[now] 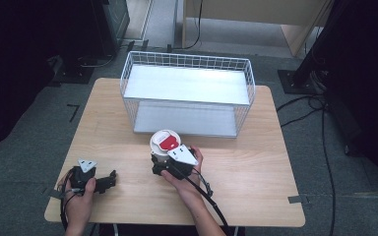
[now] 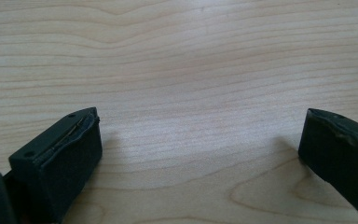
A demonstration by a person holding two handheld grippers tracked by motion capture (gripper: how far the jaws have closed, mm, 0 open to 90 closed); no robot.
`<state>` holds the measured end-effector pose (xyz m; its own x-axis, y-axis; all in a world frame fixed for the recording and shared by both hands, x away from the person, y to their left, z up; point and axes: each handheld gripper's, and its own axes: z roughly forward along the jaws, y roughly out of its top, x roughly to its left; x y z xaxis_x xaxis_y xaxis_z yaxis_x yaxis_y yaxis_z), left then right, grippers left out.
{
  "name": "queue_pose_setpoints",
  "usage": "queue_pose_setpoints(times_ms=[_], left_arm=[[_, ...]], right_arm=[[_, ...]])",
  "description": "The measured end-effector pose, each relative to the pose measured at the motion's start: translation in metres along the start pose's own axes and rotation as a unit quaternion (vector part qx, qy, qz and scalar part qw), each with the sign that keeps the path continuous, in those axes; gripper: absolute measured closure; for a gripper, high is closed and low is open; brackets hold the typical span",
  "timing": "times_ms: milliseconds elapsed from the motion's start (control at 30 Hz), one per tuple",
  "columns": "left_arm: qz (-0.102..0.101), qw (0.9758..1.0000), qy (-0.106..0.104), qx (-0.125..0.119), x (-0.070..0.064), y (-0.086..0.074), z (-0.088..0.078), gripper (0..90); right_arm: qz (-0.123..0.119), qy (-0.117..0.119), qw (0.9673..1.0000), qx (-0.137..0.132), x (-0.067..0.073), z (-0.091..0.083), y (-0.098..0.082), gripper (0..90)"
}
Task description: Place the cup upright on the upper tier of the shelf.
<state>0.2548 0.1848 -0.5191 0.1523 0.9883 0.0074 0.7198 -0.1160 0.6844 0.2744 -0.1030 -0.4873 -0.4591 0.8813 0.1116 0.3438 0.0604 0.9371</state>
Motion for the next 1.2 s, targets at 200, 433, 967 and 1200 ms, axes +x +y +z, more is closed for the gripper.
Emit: queue_pose_setpoints(times_ms=[200,433,967,1200], left_arm=[[0.0,1.0,-0.001,0.0,0.0,0.0,0.0,0.0],[0.0,1.0,-0.001,-0.001,0.0,0.0,0.0,0.0],[0.0,1.0,-0.001,0.0,0.0,0.0,0.0,0.0],[0.001,1.0,-0.001,0.0,0.0,0.0,0.0,0.0]], right_arm=[[-0.003,0.015,0.9996,-0.025,0.002,-0.004,0.003,8.5],[-0.01,0.022,0.9989,-0.041,0.005,-0.011,0.012,8.6],[-0.03,0.011,0.9957,-0.087,0.004,-0.031,0.047,8.6],[-0.033,0.006,0.9936,-0.108,0.0,-0.039,0.065,8.6]])
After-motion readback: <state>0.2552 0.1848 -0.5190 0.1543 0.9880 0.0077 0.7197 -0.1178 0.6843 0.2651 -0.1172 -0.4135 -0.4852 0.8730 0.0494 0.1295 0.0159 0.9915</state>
